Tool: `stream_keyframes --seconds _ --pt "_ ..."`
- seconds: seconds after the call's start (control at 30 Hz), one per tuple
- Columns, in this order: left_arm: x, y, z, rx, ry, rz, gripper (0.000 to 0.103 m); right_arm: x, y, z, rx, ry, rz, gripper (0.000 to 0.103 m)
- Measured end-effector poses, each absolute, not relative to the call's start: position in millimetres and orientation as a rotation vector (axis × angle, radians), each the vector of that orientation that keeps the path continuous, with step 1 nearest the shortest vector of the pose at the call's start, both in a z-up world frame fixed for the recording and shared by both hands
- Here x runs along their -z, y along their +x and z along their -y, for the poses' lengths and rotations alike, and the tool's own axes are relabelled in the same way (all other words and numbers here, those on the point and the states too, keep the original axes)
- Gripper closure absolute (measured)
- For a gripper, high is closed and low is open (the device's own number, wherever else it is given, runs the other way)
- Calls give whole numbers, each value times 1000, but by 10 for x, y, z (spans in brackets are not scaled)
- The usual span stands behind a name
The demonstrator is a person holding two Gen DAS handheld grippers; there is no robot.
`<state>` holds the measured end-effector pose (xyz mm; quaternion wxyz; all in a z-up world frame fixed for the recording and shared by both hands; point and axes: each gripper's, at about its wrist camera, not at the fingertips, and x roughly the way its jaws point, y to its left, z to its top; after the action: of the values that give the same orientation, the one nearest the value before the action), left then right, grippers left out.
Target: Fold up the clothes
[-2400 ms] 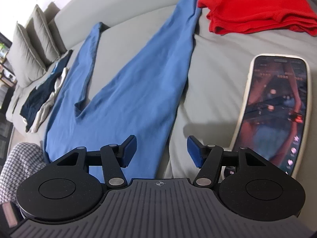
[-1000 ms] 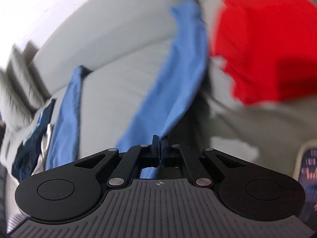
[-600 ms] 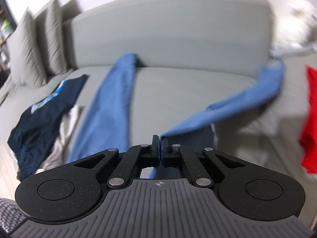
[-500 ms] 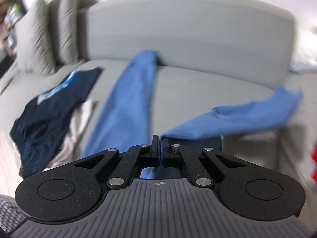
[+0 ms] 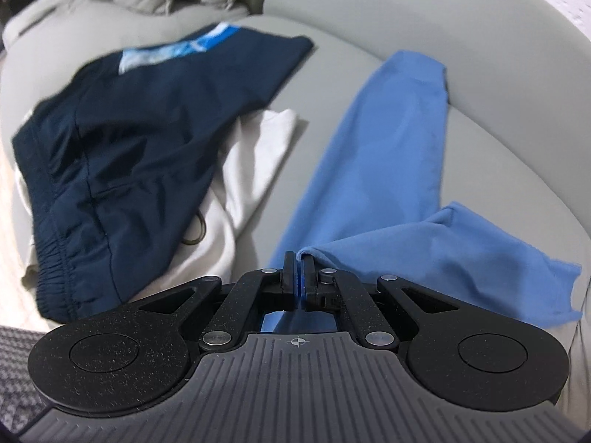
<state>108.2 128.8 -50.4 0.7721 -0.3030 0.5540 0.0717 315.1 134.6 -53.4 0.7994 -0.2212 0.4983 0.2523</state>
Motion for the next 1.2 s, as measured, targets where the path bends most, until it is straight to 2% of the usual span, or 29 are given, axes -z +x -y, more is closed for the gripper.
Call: stream_keyframes --seconds 0.07,0.17,0.23,0.27,0.3,0.37,0.43,0.53,0.63,0.7,0.8,0.93,1.03,1.2 --pt "390 1071 -1268 -172 -603 -1182 43 598 3179 -1361 -550 -469 -1110 68" --pt "226 1048 -1233 -166 -565 -1144 44 426 3096 -1311 -557 -425 -1096 48" --pt "49 976 -1211 -139 -528 -1082 51 272 3008 -1234 -578 -399 -1075 44" --pt "14 926 -1211 -130 -512 -1066 58 137 2893 -1089 -596 -383 -1055 42" --pt "-63 889 -1196 -113 -480 -1037 73 2 2779 -945 -614 -368 -1035 42" --pt "-173 867 -1151 -47 -419 -1013 96 -181 2623 -714 -637 -339 -1013 41" --pt "-179 849 -1157 -13 -392 -1018 98 -298 2433 -392 -650 -294 -1013 41" --pt "-162 866 -1097 52 -331 -1024 99 -300 1930 341 -684 -212 -1056 42" --pt "-156 848 -1003 53 -310 -1042 96 -127 1601 668 -751 -232 -1100 43" --pt "-126 846 -991 28 -290 -1038 84 31 1371 830 -802 -254 -1135 47" --pt "-148 760 -953 1 -271 -1029 78 252 1127 983 -829 -209 -1112 48" --pt "-187 617 -930 -38 -249 -1019 78 449 1078 946 -828 -142 -1166 48" --pt "-182 569 -969 -58 -257 -1020 78 625 922 760 -1034 -43 -1402 51" --pt "-168 542 -933 -61 -242 -1014 78 500 901 854 -997 3 -1336 49"
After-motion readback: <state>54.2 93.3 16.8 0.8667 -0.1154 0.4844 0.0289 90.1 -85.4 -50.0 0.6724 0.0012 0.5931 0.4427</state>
